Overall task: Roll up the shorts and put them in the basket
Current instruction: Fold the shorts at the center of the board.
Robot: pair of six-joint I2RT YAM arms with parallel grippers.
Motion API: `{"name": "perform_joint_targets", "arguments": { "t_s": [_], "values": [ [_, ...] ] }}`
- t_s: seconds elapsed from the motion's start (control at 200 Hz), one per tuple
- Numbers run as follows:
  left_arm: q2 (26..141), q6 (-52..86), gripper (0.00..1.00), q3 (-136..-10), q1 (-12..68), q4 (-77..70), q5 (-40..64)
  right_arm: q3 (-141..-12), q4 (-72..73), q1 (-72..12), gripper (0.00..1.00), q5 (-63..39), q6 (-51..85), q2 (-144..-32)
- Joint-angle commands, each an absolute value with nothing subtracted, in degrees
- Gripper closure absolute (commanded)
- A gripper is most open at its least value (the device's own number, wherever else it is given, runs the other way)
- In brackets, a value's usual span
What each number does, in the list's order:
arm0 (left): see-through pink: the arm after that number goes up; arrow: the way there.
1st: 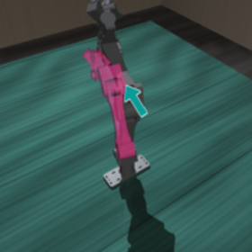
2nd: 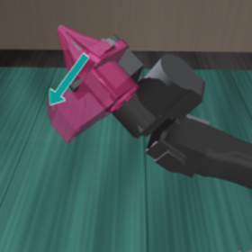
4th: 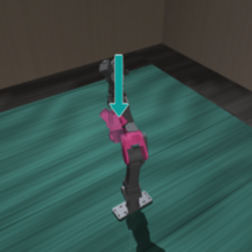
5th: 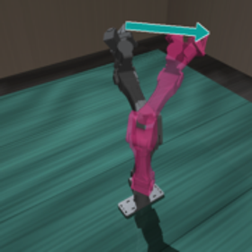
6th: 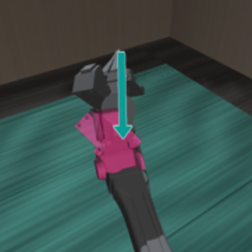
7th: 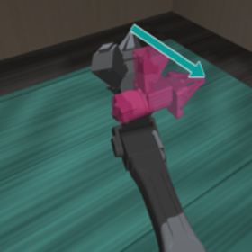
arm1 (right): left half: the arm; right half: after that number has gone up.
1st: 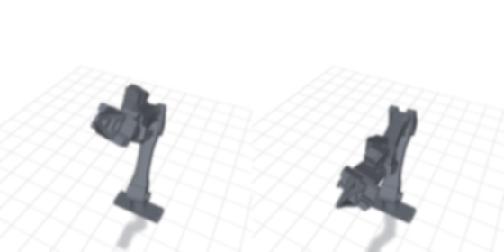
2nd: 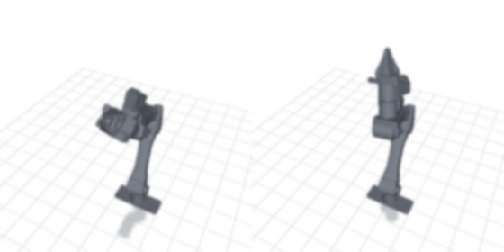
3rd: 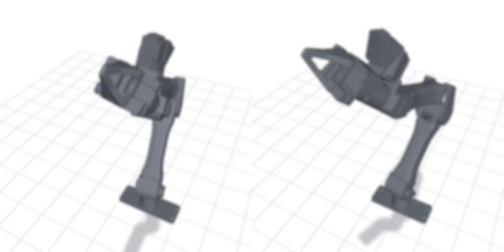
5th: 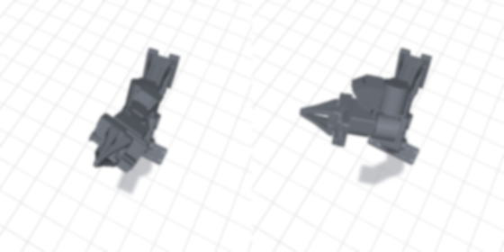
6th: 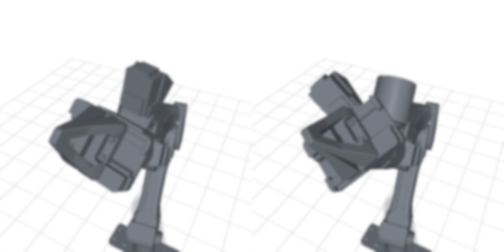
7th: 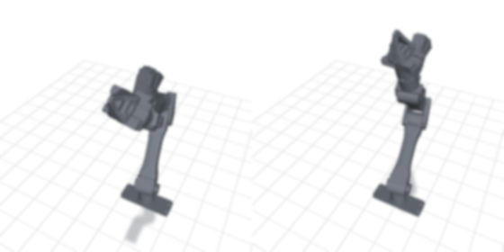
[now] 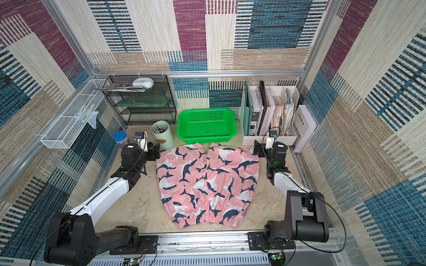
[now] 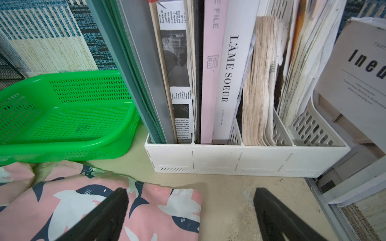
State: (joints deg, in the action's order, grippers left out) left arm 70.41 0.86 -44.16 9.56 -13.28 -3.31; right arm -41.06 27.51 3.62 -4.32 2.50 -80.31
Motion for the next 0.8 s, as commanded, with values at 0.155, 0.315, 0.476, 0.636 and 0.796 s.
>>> {"name": "perform_joint_targets", "arguments": {
  "t_s": [0.155, 0.315, 0.476, 0.636, 0.796],
  "values": [
    [68.23, -2.71, 0.09, -53.64, 24.4, 1.6, -6.5, -52.46, 0.95, 3.65, 0.01, -4.0, 10.07, -85.19],
    [69.51, -2.26, 0.04, -56.06, 34.12, 6.34, -6.52, -51.32, 0.35, 3.64, 0.01, -5.91, 10.7, -85.25],
    [73.58, -0.35, 0.04, -59.37, 44.17, 15.14, -6.23, -52.63, -3.92, 3.61, 0.01, -3.62, 11.66, -88.77],
    [77.58, 3.08, 0.03, -60.31, 54.21, 17.85, -9.49, -54.75, -6.49, 3.62, 0.0, -4.65, 11.75, -92.9],
    [82.79, 7.56, 0.02, -62.24, 62.01, 18.02, -10.77, -55.07, -7.57, 3.69, 0.02, -4.9, 12.67, -95.47]
  ]
}}
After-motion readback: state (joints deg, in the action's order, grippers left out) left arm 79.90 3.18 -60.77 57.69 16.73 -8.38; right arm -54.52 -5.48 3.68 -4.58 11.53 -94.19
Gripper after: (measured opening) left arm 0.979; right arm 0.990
